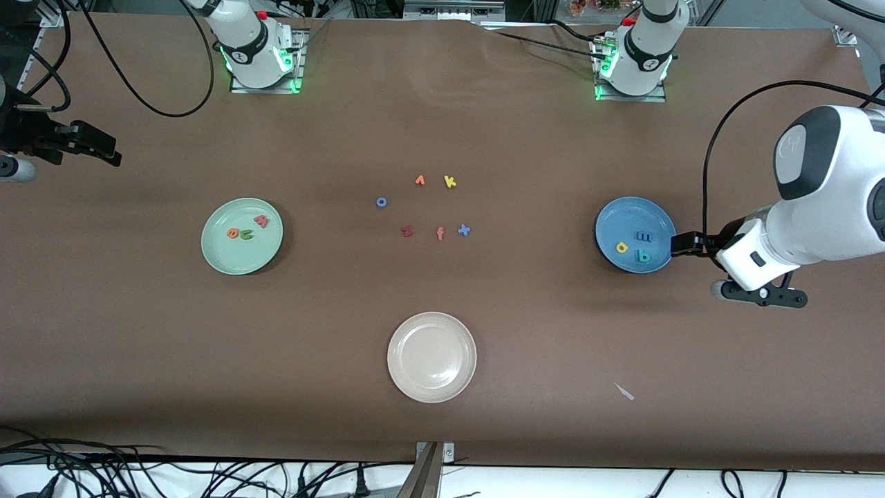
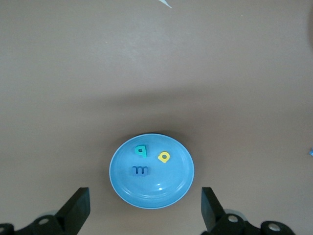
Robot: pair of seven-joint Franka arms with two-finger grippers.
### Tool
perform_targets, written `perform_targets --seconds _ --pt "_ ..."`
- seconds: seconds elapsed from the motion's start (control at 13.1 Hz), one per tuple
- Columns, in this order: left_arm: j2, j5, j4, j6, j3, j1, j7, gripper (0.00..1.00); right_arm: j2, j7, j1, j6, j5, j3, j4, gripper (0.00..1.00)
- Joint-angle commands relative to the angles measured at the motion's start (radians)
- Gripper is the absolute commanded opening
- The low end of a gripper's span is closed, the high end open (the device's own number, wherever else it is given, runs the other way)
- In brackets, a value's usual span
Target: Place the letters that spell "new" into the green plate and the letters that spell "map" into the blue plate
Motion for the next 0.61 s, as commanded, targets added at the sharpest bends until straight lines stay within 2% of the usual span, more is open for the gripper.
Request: perform_targets --seconds 0.0,0.53 --pt "-0.030 -0.029 -0.032 0.018 0.009 0.009 0.032 1.00 -0.001 -0.020 -0.003 -0.017 0.015 -0.002 0.013 1.00" --pt "-0.007 -0.037 -0.033 0.016 0.007 0.011 0.032 1.00 0.001 -0.020 -0.003 -0.002 0.015 -0.004 0.013 1.00"
